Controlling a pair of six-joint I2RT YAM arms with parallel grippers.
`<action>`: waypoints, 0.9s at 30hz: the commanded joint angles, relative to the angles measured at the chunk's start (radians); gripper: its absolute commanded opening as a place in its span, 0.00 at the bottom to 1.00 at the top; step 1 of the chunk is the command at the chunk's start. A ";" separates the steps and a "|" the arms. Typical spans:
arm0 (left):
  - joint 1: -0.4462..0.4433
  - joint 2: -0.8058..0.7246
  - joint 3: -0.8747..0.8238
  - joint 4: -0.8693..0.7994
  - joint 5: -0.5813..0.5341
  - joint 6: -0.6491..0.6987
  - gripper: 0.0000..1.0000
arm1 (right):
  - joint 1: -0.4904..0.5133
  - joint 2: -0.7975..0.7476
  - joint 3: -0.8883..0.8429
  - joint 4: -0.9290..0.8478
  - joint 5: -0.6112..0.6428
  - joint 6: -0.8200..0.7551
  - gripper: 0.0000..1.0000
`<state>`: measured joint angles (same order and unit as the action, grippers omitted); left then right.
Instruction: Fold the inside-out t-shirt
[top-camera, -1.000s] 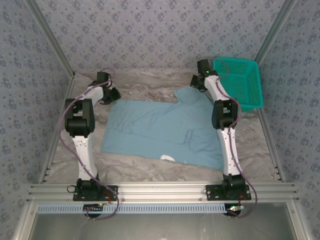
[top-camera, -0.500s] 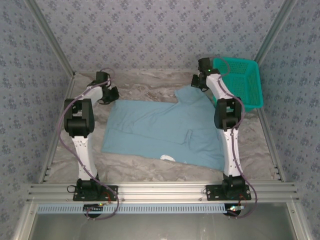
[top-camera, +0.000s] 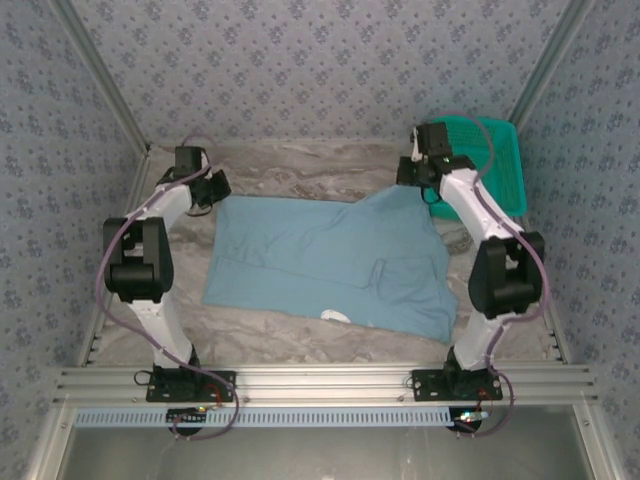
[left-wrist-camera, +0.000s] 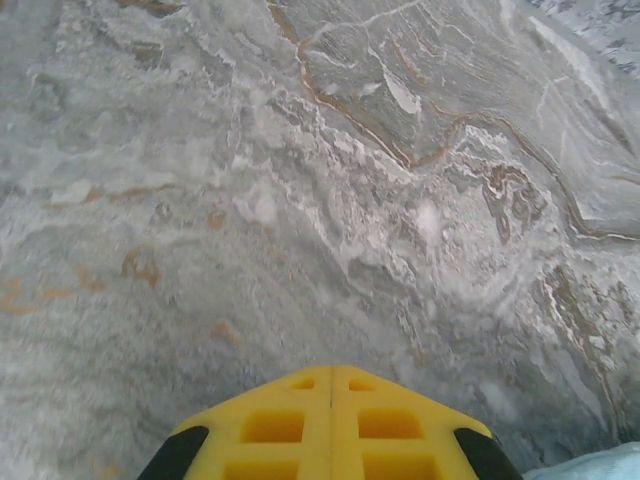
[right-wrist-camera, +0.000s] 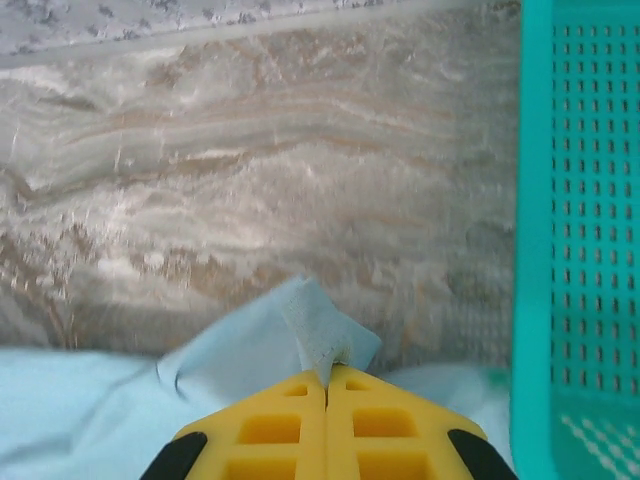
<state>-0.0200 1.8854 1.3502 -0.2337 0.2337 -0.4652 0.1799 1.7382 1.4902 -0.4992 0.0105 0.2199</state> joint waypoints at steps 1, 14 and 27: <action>0.007 -0.093 -0.101 0.087 0.034 -0.050 0.00 | 0.003 -0.140 -0.165 0.044 -0.026 0.032 0.00; 0.011 -0.362 -0.471 0.103 -0.091 -0.026 0.00 | 0.030 -0.563 -0.570 -0.098 -0.053 0.160 0.00; 0.014 -0.413 -0.518 0.083 -0.114 -0.014 0.00 | 0.052 -0.672 -0.545 -0.274 -0.056 0.174 0.00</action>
<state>-0.0128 1.5131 0.8471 -0.1467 0.1410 -0.5014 0.2237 1.0954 0.9119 -0.7010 -0.0422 0.3779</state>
